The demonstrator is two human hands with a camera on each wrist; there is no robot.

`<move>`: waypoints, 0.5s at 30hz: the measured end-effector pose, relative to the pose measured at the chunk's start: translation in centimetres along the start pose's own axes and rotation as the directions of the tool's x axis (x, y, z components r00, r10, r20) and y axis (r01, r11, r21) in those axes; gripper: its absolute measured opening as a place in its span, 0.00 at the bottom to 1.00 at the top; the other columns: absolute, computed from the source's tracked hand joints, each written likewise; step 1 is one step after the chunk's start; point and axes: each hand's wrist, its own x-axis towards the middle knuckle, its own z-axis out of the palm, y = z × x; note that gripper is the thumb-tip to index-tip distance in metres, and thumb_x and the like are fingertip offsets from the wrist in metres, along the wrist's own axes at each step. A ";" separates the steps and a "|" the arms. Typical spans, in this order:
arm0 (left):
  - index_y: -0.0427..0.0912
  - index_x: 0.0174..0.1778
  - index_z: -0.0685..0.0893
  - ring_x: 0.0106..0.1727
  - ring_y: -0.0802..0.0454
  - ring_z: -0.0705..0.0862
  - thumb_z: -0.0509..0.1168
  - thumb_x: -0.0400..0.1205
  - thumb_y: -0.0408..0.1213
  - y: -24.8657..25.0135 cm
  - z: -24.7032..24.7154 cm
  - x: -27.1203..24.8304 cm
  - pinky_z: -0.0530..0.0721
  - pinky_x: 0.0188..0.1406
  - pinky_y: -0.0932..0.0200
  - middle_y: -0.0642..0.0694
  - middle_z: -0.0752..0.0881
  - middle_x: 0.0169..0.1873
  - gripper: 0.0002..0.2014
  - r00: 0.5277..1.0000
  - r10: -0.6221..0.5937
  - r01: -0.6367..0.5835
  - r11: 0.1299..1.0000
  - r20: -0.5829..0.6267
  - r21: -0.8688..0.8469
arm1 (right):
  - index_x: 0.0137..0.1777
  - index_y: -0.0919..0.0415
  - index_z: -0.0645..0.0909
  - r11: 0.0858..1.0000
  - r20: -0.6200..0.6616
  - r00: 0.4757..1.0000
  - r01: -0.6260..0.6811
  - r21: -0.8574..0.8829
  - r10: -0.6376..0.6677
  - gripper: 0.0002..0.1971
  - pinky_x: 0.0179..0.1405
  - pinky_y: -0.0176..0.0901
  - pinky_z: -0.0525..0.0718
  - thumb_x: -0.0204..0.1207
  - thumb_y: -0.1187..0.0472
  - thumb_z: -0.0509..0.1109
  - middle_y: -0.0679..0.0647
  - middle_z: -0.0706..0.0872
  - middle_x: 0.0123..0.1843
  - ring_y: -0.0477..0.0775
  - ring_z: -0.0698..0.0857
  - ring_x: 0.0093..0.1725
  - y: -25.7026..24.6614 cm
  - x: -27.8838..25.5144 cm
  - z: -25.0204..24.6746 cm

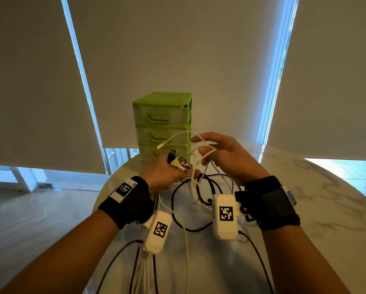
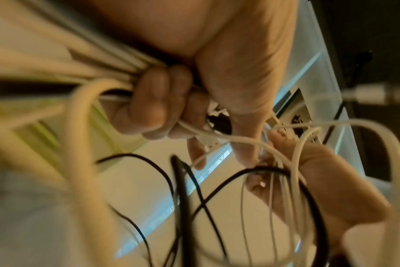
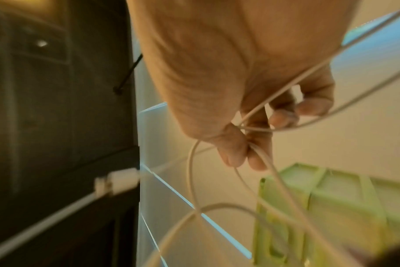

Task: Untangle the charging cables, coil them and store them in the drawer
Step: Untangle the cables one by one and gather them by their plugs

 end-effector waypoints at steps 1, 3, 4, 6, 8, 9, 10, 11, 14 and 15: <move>0.36 0.42 0.86 0.30 0.63 0.82 0.77 0.74 0.41 0.0 0.4 0.0 0.76 0.28 0.71 0.55 0.86 0.25 0.11 1.000 -0.018 0.018 0.999 0.002 -0.035 | 0.50 0.53 0.85 1.000 -0.115 0.993 0.018 -0.006 -0.018 0.08 0.44 0.46 0.86 0.80 0.66 0.67 0.59 0.88 0.47 0.50 0.85 0.37 0.0 0.1 -0.2; 0.39 0.37 0.83 0.23 0.60 0.76 0.75 0.76 0.41 0.0 0.9 -0.2 0.71 0.22 0.67 0.52 0.80 0.19 0.10 0.993 -0.108 0.112 0.988 0.049 -0.104 | 0.44 0.53 0.82 0.996 -0.313 0.948 0.027 -0.088 -0.053 0.03 0.42 0.49 0.86 0.78 0.61 0.71 0.57 0.88 0.40 0.53 0.86 0.35 0.3 0.3 -0.8; 0.42 0.35 0.81 0.19 0.60 0.68 0.75 0.76 0.41 -0.1 0.8 -0.1 0.64 0.19 0.65 0.54 0.73 0.16 0.11 0.984 -0.164 0.171 0.978 0.067 -0.121 | 0.40 0.51 0.81 0.986 -0.387 0.920 -0.003 -0.164 -0.062 0.05 0.39 0.49 0.84 0.75 0.56 0.74 0.54 0.87 0.35 0.53 0.86 0.33 0.6 0.3 -1.4; 0.45 0.36 0.79 0.18 0.60 0.61 0.75 0.76 0.41 -0.1 -0.2 0.4 0.57 0.18 0.66 0.55 0.67 0.17 0.11 0.971 -0.237 0.240 0.958 0.038 -0.158 | 0.37 0.52 0.78 0.913 -0.469 0.883 -0.187 -0.362 -0.005 0.13 0.36 0.45 0.79 0.69 0.48 0.79 0.49 0.84 0.33 0.53 0.84 0.35 1.3 0.1 -3.2; 0.45 0.38 0.80 0.17 0.60 0.59 0.73 0.78 0.40 -0.2 -1.7 1.0 0.57 0.14 0.67 0.53 0.67 0.20 0.08 0.967 -0.252 0.232 0.931 -0.038 -0.283 | 0.45 0.53 0.81 0.788 -0.456 0.871 -0.408 -0.462 0.184 0.18 0.44 0.45 0.76 0.65 0.44 0.81 0.52 0.86 0.45 0.56 0.84 0.48 1.9 -0.5 -5.3; 0.45 0.41 0.82 0.17 0.61 0.59 0.71 0.80 0.40 -0.1 -2.3 1.3 0.57 0.12 0.67 0.53 0.69 0.22 0.06 0.966 -0.252 0.213 0.909 -0.065 -0.359 | 0.54 0.55 0.82 0.741 -0.417 0.859 -0.482 -0.467 0.296 0.24 0.50 0.47 0.76 0.64 0.42 0.81 0.54 0.85 0.56 0.57 0.83 0.55 2.2 -0.8 -6.2; 0.43 0.44 0.83 0.16 0.61 0.59 0.69 0.81 0.40 -0.1 -2.8 1.4 0.57 0.11 0.67 0.53 0.71 0.22 0.05 0.965 -0.244 0.182 0.889 -0.097 -0.421 | 0.64 0.55 0.79 0.718 -0.366 0.850 -0.520 -0.463 0.380 0.33 0.56 0.50 0.75 0.62 0.41 0.82 0.55 0.81 0.66 0.58 0.80 0.62 2.2 -1.2 -6.9; 0.41 0.46 0.83 0.16 0.62 0.59 0.68 0.82 0.41 0.0 -3.0 1.5 0.57 0.11 0.67 0.54 0.70 0.20 0.07 0.964 -0.234 0.151 0.872 -0.126 -0.466 | 0.73 0.53 0.74 0.722 -0.317 0.851 -0.524 -0.453 0.418 0.42 0.61 0.52 0.74 0.60 0.40 0.82 0.55 0.78 0.72 0.58 0.78 0.67 2.1 -1.5 -7.4; 0.39 0.46 0.85 0.16 0.61 0.57 0.66 0.83 0.44 0.8 -2.5 1.4 0.56 0.12 0.66 0.54 0.60 0.20 0.11 0.973 -0.183 0.078 0.837 -0.141 -0.542 | 0.80 0.38 0.62 0.851 -0.114 0.936 -0.350 -0.392 0.332 0.48 0.62 0.49 0.77 0.60 0.43 0.82 0.51 0.79 0.69 0.53 0.80 0.64 0.7 -2.0 -7.0; 0.39 0.45 0.85 0.17 0.61 0.57 0.65 0.83 0.45 1.2 -2.2 1.2 0.56 0.12 0.66 0.54 0.59 0.20 0.11 0.981 -0.148 0.049 0.823 -0.129 -0.566 | 0.78 0.36 0.65 0.894 -0.042 0.964 -0.258 -0.367 0.261 0.43 0.58 0.44 0.79 0.63 0.46 0.82 0.48 0.79 0.66 0.49 0.81 0.61 0.0 -2.0 -6.2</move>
